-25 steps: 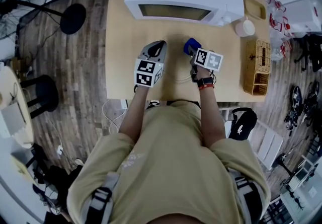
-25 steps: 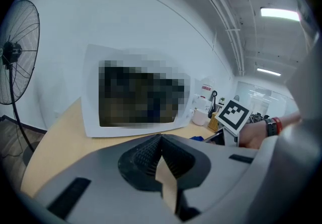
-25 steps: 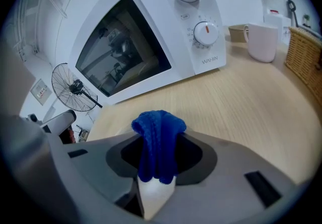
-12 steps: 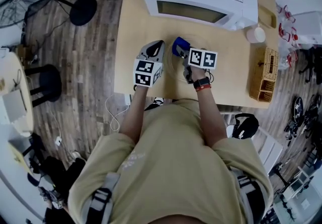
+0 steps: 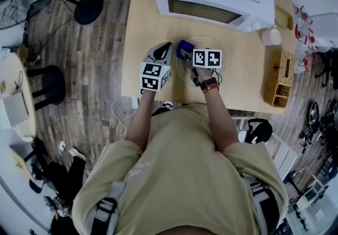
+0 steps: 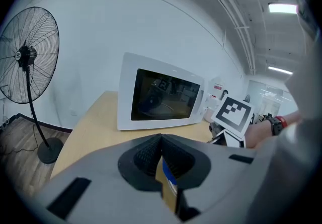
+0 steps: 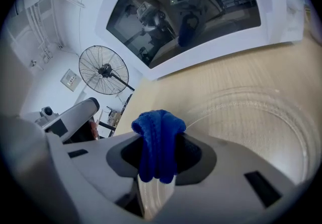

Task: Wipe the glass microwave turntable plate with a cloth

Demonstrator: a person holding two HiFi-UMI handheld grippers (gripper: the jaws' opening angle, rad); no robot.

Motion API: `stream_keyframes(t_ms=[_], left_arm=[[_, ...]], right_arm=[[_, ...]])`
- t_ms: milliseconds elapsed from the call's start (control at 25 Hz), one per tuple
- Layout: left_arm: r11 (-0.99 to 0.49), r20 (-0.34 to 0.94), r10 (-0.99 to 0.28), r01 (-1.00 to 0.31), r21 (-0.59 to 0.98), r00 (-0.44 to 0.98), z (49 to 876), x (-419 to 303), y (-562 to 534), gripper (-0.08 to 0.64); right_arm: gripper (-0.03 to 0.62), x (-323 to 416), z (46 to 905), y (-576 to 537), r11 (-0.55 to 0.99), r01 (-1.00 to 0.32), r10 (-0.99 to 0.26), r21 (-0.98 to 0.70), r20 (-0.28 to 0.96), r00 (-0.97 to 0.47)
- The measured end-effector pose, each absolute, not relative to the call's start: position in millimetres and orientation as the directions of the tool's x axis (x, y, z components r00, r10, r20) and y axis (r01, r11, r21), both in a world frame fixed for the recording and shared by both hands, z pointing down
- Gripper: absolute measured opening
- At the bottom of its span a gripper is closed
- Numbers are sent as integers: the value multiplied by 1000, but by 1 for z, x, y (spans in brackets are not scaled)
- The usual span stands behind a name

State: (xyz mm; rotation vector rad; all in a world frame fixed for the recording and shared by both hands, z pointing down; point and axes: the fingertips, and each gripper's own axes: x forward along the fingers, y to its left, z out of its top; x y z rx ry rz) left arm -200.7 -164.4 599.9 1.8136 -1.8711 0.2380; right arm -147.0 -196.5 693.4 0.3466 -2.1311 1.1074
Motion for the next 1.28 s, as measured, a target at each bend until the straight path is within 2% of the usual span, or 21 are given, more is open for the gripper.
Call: stream_keyframes(t_ms=[400, 1280], left_arm=[[79, 485, -874, -971, 226, 41, 604, -196, -168, 18], [35, 504, -860, -976, 214, 80, 609, -171, -177, 18]], right_arm=[[143, -146, 698, -199, 632, -518, 78, -577, 712, -698], [143, -125, 698, -215, 595, -552, 35, -584, 705, -708]])
